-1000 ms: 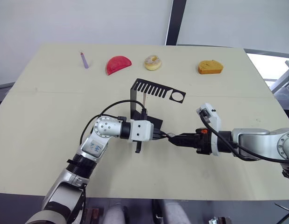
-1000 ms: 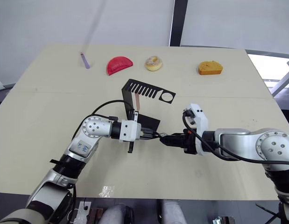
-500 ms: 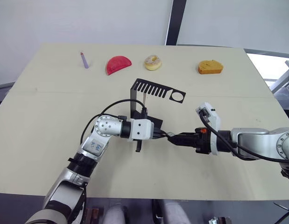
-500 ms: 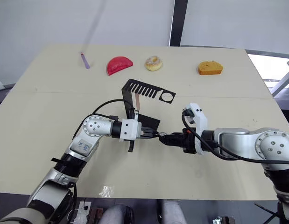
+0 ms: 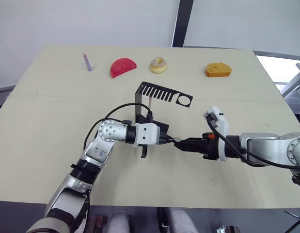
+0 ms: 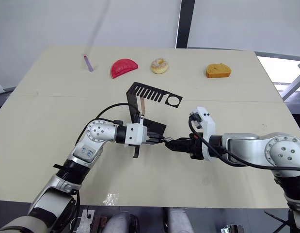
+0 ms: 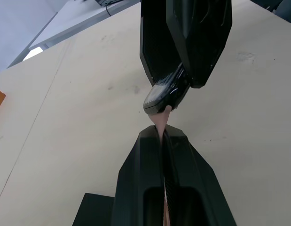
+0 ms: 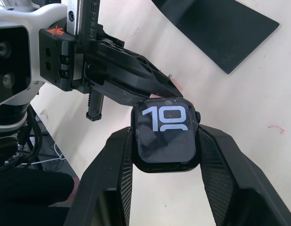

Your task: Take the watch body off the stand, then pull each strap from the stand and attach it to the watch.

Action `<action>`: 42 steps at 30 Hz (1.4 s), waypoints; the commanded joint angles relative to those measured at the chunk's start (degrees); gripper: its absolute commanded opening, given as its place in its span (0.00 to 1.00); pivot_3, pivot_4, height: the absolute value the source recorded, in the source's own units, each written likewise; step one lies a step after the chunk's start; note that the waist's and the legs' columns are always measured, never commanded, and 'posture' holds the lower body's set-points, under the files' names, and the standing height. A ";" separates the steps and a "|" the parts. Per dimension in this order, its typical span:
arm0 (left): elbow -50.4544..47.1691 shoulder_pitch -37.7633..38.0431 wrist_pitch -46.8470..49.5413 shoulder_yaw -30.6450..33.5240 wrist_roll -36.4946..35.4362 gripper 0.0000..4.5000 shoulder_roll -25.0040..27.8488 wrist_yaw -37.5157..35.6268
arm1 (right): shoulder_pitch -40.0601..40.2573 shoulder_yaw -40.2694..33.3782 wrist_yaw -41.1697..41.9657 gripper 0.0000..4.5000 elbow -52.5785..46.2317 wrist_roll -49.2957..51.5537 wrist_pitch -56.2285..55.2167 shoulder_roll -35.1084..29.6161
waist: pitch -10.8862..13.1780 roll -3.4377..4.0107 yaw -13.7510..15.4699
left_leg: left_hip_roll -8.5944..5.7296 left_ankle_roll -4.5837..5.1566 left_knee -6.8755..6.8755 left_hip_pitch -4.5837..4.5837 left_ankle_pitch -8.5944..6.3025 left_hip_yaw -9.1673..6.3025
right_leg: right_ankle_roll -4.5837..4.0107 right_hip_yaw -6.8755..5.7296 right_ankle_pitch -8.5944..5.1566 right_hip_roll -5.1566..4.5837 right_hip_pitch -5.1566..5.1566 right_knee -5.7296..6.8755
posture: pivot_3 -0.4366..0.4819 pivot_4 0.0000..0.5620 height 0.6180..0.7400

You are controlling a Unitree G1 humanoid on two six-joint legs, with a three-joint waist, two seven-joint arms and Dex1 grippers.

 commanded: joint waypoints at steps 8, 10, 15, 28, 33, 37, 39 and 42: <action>-11.69 3.86 15.56 8.68 -15.56 0.99 12.02 -8.32 | 2.41 -8.09 15.56 0.34 -7.92 -11.40 1.04 -5.40 | 0.01 0.02 -0.04 | 0.02 -0.01 -0.01 0.01 0.00 -0.01 | -0.01 -0.01 -0.01 -0.01 -0.01 -0.01 | 0.48 0.27 0.98; -13.21 3.39 22.38 10.98 -21.88 0.99 12.95 -9.90 | 4.04 -8.96 24.68 0.34 -13.07 -22.23 -1.58 -7.36 | 0.02 0.03 0.15 | 0.01 0.00 0.00 -0.05 0.00 -0.05 | -0.01 -0.04 -0.01 -0.02 -0.01 -0.05 | 0.48 0.27 0.98; -14.46 1.61 32.44 13.30 -29.18 0.99 14.61 -11.33 | 12.35 -8.80 44.54 0.34 -20.74 -47.20 -15.10 -12.29 | 0.02 0.03 0.15 | 0.01 0.01 -0.01 -0.21 -0.02 -0.24 | 0.02 -0.22 -0.01 0.00 -0.02 -0.19 | 0.48 0.27 0.98; -17.85 3.02 30.22 11.52 -28.39 0.99 17.33 -16.33 | 21.00 -9.61 59.88 0.34 -19.12 -68.28 -31.84 -7.72 | 0.02 0.02 0.04 | -0.03 -0.05 0.08 0.03 0.00 -0.02 | 0.00 -0.06 -0.02 0.04 0.01 0.03 | 0.48 0.27 0.98; -18.74 4.24 30.29 12.20 -28.26 0.99 18.05 -15.33 | 19.76 -8.14 61.67 0.34 -18.61 -70.98 -32.90 -5.19 | 0.02 0.02 0.10 | -0.05 -0.04 0.10 0.02 0.00 -0.02 | 0.00 -0.05 -0.02 0.04 0.01 0.03 | 0.48 0.27 0.98; -20.68 7.12 30.41 13.60 -27.73 0.99 20.80 -14.70 | 18.38 -5.79 62.89 0.34 -18.16 -73.36 -35.47 -1.31 | 0.02 0.02 -0.11 | -0.04 -0.04 0.09 0.05 -0.01 -0.01 | -0.02 -0.03 -0.03 0.05 0.01 0.05 | 0.48 0.27 0.98; -21.70 8.61 30.59 14.43 -27.95 0.99 22.42 -14.57 | 18.48 -4.65 63.85 0.34 -18.07 -75.33 -37.35 0.07 | 0.03 0.02 -0.17 | -0.03 -0.04 0.08 0.06 -0.01 0.00 | -0.03 -0.02 -0.04 0.06 0.00 0.09 | 0.48 0.27 0.98; -22.25 11.89 29.24 15.94 -26.69 0.99 26.06 -15.15 | 17.51 0.65 64.67 0.34 -16.02 -78.86 -38.63 3.64 | 0.01 0.00 -0.09 | -0.04 -0.04 0.09 0.09 -0.01 -0.01 | -0.06 -0.03 -0.05 0.05 0.01 0.11 | 0.48 0.27 0.98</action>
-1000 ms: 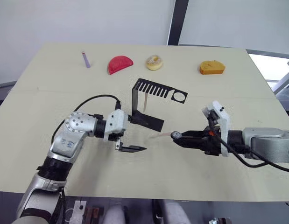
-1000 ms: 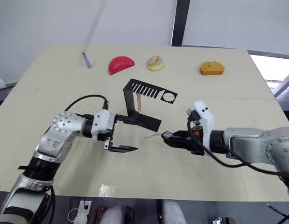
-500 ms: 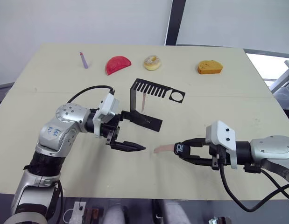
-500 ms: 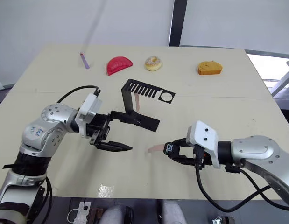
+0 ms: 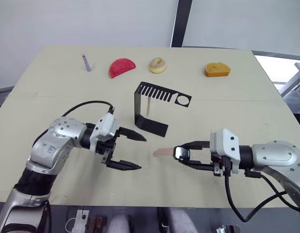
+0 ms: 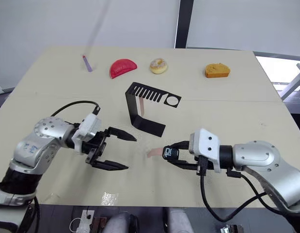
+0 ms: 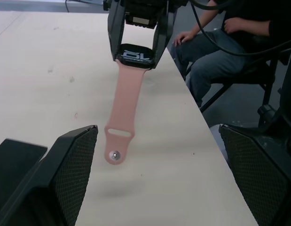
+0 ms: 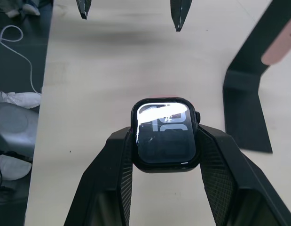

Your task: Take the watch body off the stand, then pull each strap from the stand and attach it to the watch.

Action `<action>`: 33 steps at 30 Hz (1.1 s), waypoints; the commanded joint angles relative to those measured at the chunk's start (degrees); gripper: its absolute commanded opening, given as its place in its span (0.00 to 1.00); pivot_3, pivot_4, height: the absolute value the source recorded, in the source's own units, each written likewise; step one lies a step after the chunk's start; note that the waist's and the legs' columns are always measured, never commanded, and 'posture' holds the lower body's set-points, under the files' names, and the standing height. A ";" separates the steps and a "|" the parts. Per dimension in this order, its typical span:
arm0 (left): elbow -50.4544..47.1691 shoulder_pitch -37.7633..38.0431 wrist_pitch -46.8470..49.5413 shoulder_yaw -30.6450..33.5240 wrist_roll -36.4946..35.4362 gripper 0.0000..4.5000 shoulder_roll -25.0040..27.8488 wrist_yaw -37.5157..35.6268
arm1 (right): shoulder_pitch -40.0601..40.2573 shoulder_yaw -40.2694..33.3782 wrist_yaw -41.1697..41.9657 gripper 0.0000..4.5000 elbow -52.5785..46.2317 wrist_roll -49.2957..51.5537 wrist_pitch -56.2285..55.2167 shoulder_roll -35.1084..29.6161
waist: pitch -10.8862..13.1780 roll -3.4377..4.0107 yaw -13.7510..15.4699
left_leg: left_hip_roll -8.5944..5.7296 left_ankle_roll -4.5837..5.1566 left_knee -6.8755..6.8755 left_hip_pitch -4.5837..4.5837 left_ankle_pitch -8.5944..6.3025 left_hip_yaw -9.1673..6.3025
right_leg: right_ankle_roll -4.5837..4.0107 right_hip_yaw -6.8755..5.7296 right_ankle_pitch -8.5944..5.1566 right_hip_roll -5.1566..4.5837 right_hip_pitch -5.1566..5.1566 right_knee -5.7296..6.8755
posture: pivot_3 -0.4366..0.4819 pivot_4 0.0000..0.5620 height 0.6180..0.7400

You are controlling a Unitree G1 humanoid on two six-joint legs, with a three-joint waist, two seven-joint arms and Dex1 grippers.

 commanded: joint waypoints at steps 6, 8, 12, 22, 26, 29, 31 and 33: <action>-3.64 7.59 -4.67 3.90 3.78 0.99 6.73 0.25 | -4.28 15.54 2.07 0.34 6.23 -12.76 -1.76 7.68 | -0.01 -0.02 0.02 | -0.01 0.01 0.00 0.03 -0.01 0.04 | -0.03 0.00 -0.02 -0.02 0.00 0.02 | 0.48 0.27 0.98; -4.01 9.57 -6.19 4.20 4.76 0.99 7.53 0.29 | -4.67 18.71 1.98 0.34 8.60 -16.00 -1.70 9.04 | -0.01 -0.02 0.01 | -0.01 0.01 0.00 0.03 -0.01 0.05 | -0.05 -0.01 -0.03 -0.02 -0.01 0.02 | 0.48 0.27 0.98; -4.64 11.46 -7.28 4.25 5.26 0.99 7.62 1.26 | -4.44 21.17 2.16 0.34 11.18 -20.10 -3.09 10.43 | -0.01 -0.02 0.03 | -0.01 0.02 0.00 0.03 -0.02 0.06 | -0.06 -0.01 -0.04 -0.02 -0.02 0.03 | 0.48 0.27 0.98; -3.43 12.99 -5.04 6.38 2.48 1.00 5.76 4.64 | -2.33 12.22 5.15 0.99 8.02 -15.24 -1.86 7.92 | -0.01 -0.01 0.08 | -0.03 0.01 0.02 0.08 -0.03 0.08 | -0.07 0.00 -0.04 -0.02 -0.02 0.16 | 0.48 0.27 0.98; -3.02 16.57 -2.54 12.73 0.99 1.00 5.25 9.41 | 6.58 -6.67 7.38 0.99 3.08 -3.03 2.68 3.03 | -0.02 -0.04 0.17 | -0.03 0.04 0.00 0.07 -0.08 0.04 | -0.07 -0.02 -0.04 -0.04 -0.01 0.16 | 0.48 0.27 0.98; -1.09 19.17 2.36 19.50 -2.76 1.00 5.04 12.59 | 14.36 -23.52 6.61 0.99 3.16 4.45 7.92 2.77 | -0.04 -0.07 0.18 | -0.02 0.06 -0.01 0.13 -0.10 0.01 | -0.07 -0.01 -0.04 -0.05 0.05 0.18 | 0.48 0.27 0.98; 1.72 20.20 5.67 24.03 -5.39 1.00 5.12 13.91 | 19.73 -32.35 6.54 0.99 4.22 6.03 9.38 3.75 | -0.06 -0.10 0.12 | -0.02 0.06 -0.02 0.15 -0.10 0.02 | -0.07 0.00 -0.04 -0.05 0.07 0.16 | 0.48 0.27 0.98; 4.77 20.96 7.98 28.77 -6.97 1.00 4.39 17.01 | 25.07 -39.58 5.96 0.99 5.42 6.31 9.53 5.90 | -0.07 -0.11 0.14 | -0.02 0.05 -0.04 0.21 -0.10 0.02 | -0.07 0.00 -0.04 -0.04 0.10 0.19 | 0.48 0.27 0.98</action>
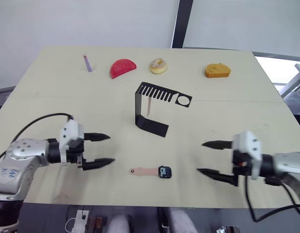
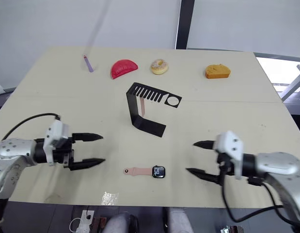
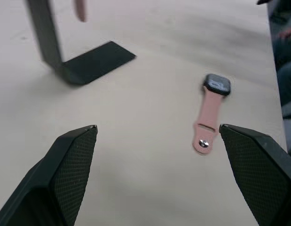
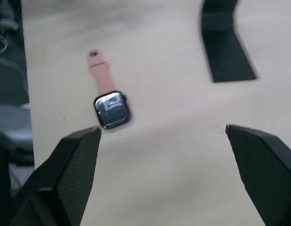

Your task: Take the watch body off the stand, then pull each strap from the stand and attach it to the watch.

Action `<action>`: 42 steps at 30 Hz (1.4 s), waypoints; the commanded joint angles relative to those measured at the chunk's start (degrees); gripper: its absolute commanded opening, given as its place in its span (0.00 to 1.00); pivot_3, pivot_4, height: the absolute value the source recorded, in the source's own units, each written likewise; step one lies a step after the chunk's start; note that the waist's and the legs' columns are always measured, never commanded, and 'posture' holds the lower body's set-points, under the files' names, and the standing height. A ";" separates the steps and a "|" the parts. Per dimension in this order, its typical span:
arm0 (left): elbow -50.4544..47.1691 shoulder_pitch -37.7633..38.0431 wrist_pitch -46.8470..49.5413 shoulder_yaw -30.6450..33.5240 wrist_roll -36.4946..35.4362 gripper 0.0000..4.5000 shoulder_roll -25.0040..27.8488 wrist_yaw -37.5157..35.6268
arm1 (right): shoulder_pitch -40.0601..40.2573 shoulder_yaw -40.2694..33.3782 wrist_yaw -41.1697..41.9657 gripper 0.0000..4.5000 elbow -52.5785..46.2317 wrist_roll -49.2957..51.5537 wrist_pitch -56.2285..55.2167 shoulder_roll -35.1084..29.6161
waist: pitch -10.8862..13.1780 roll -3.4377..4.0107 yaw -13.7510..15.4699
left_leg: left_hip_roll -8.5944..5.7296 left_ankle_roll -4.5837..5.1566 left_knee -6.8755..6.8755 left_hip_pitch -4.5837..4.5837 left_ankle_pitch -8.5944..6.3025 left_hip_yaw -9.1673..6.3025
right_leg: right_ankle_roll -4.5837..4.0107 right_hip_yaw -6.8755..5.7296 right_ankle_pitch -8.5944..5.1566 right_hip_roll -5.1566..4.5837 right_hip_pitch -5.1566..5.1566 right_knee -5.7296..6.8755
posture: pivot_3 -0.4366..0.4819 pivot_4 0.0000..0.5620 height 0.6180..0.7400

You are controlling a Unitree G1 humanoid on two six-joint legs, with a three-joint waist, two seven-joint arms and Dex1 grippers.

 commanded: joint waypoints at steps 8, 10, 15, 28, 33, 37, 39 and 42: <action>4.63 5.22 -0.70 11.71 -0.30 1.00 -2.20 7.87 | 12.33 -18.11 -3.39 0.99 3.26 1.37 -2.43 9.16 | -0.03 -0.04 -0.17 | -0.01 -0.05 -0.03 0.06 -0.02 0.07 | 0.00 0.05 0.00 -0.01 0.02 -0.01 | 0.48 0.27 0.98; 1.46 3.00 -0.43 9.56 -0.75 1.00 -4.11 10.64 | 10.10 -14.05 -4.94 0.99 1.53 1.20 -3.07 9.77 | -0.05 -0.08 -0.10 | -0.03 -0.07 -0.04 0.09 -0.03 0.06 | -0.01 0.05 0.01 -0.02 0.04 0.01 | 0.48 0.27 0.98; -10.09 1.66 0.54 4.34 -1.63 1.00 -8.16 15.76 | -1.18 -0.56 -12.29 0.99 -1.52 0.47 -0.54 11.58 | -0.06 -0.09 -0.55 | -0.05 -0.15 -0.05 0.09 -0.06 0.08 | -0.01 0.10 0.01 -0.01 0.02 0.09 | 0.48 0.27 0.98; -22.13 0.49 4.01 -3.27 -2.93 1.00 -15.68 27.43 | -30.12 33.43 -26.46 0.14 18.00 -18.14 -6.72 32.62 | -0.06 -0.09 -1.53 | -0.02 -0.28 0.05 0.00 0.10 0.03 | -0.07 0.06 -0.02 0.03 -0.12 0.24 | 0.48 0.27 0.98; -22.37 -0.17 4.35 -4.02 -3.65 1.00 -16.07 28.54 | -33.40 37.39 -25.36 0.01 25.32 -22.69 -9.66 33.94 | -0.07 -0.09 -1.51 | -0.02 -0.25 0.14 -0.02 0.09 0.02 | -0.07 0.03 -0.02 0.00 -0.11 0.24 | 0.48 0.27 0.98; -22.82 -0.02 4.44 -5.17 -3.71 1.00 -16.70 29.34 | -35.76 38.11 -25.76 0.01 30.19 -23.91 -8.61 35.60 | -0.06 -0.08 -1.70 | -0.01 -0.26 0.14 -0.01 0.09 0.02 | -0.07 0.03 -0.02 0.01 -0.11 0.28 | 0.48 0.27 0.98; -23.12 0.07 4.58 -5.91 -3.47 1.00 -17.46 30.36 | -36.13 38.77 -25.87 0.01 32.29 -25.16 -9.21 36.34 | -0.06 -0.08 -1.71 | 0.00 -0.26 0.13 0.00 0.09 0.03 | -0.08 0.03 -0.02 0.02 -0.11 0.30 | 0.48 0.27 0.98; -24.38 1.23 4.65 -6.64 -3.21 1.00 -18.06 31.21 | -36.63 38.37 -27.23 0.01 34.60 -26.35 -8.71 37.84 | -0.06 -0.08 -1.76 | 0.00 -0.26 0.14 0.00 0.09 0.03 | -0.08 0.04 -0.02 0.02 -0.12 0.30 | 0.48 0.27 0.98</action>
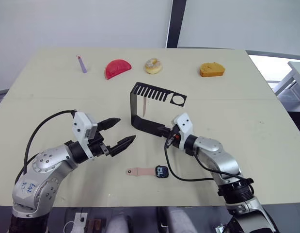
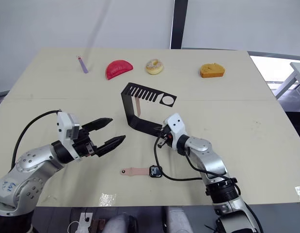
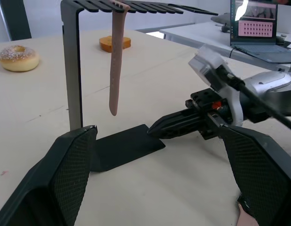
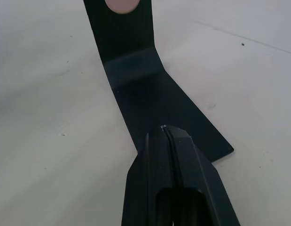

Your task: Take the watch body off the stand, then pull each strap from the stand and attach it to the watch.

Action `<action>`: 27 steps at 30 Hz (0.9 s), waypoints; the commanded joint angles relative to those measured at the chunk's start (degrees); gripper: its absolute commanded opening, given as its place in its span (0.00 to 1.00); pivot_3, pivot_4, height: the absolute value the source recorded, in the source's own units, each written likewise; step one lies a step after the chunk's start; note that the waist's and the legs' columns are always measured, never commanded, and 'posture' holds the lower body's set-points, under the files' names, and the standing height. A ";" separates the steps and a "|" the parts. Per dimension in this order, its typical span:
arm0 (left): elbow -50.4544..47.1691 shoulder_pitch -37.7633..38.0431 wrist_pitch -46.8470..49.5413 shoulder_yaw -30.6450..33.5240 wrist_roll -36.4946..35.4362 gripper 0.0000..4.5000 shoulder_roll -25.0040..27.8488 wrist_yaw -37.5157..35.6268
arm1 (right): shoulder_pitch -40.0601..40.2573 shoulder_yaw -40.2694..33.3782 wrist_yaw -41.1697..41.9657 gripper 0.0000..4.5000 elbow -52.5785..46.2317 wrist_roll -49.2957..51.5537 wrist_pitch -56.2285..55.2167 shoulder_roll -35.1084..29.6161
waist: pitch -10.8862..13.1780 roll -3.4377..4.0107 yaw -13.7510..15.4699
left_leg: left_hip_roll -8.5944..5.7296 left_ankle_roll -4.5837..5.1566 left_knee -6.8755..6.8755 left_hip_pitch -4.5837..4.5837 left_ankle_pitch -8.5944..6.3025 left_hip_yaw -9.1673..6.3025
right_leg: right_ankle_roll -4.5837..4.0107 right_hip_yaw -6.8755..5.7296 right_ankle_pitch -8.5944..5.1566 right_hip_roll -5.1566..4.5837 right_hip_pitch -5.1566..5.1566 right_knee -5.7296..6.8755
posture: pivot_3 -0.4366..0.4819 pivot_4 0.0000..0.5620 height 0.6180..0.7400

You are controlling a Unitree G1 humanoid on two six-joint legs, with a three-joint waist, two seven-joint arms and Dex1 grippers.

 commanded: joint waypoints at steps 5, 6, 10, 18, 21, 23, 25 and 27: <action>-4.43 1.33 0.24 -1.09 -0.56 1.00 -0.75 2.20 | -2.01 -0.07 -2.83 0.01 2.67 -2.42 4.83 1.67 | -0.01 0.00 -0.03 | 0.01 0.00 0.05 0.01 0.00 -0.01 | 0.00 0.00 0.00 -0.01 0.00 0.04 | 0.48 0.27 0.98; -4.34 0.81 0.06 -1.72 0.26 1.00 -1.15 2.94 | -1.82 0.01 -2.51 0.01 2.29 -2.25 5.93 1.50 | -0.02 0.00 0.02 | 0.00 0.00 0.05 0.01 0.00 -0.01 | 0.00 0.00 0.00 -0.01 0.01 0.04 | 0.48 0.27 0.98; -3.87 -0.96 -0.56 -4.57 4.04 1.00 -3.43 7.00 | -1.14 0.30 -2.20 0.01 0.83 -2.71 8.33 0.98 | -0.06 -0.04 0.14 | -0.01 0.01 0.05 0.01 -0.01 -0.02 | 0.00 0.00 0.00 -0.03 0.03 0.03 | 0.48 0.27 0.98; -1.57 -2.50 -6.40 -12.42 16.15 0.50 -10.32 14.49 | -0.72 0.02 -2.51 0.00 -1.41 -2.66 10.78 0.95 | -0.09 -0.02 0.11 | 0.00 0.00 0.03 0.03 -0.01 -0.01 | 0.00 0.00 0.00 -0.01 0.03 0.03 | 0.48 0.27 0.98; 1.38 -4.85 -8.80 -14.30 20.37 0.50 -13.60 17.62 | -0.88 0.07 -2.54 0.00 -1.67 -2.78 11.31 0.92 | -0.11 -0.03 0.19 | -0.02 0.01 0.05 0.02 -0.01 -0.01 | 0.00 0.00 0.00 -0.01 0.04 0.03 | 0.48 0.27 0.98; 3.91 -6.55 -9.77 -15.14 22.57 0.50 -15.56 19.14 | -0.92 0.03 -2.51 0.00 -1.90 -2.83 11.68 0.78 | -0.11 -0.04 0.16 | -0.02 0.01 0.05 0.02 -0.01 -0.01 | 0.00 0.00 0.00 -0.01 0.04 0.03 | 0.48 0.27 0.98; 6.07 -7.80 -10.54 -16.18 23.89 0.50 -17.12 19.39 | -0.91 -0.01 -2.52 0.00 -2.07 -2.84 11.87 0.69 | -0.11 -0.04 0.17 | -0.01 0.01 0.05 0.03 -0.01 -0.01 | 0.00 0.00 0.00 0.00 0.04 0.03 | 0.48 0.27 0.98; 8.46 -9.02 -11.95 -17.21 25.99 0.50 -18.55 20.23 | -0.86 -0.01 -2.63 0.00 -2.20 -2.86 12.06 0.70 | -0.12 -0.03 0.18 | -0.01 0.01 0.05 0.03 -0.01 0.00 | 0.00 0.00 0.00 0.00 0.04 0.03 | 0.48 0.27 0.98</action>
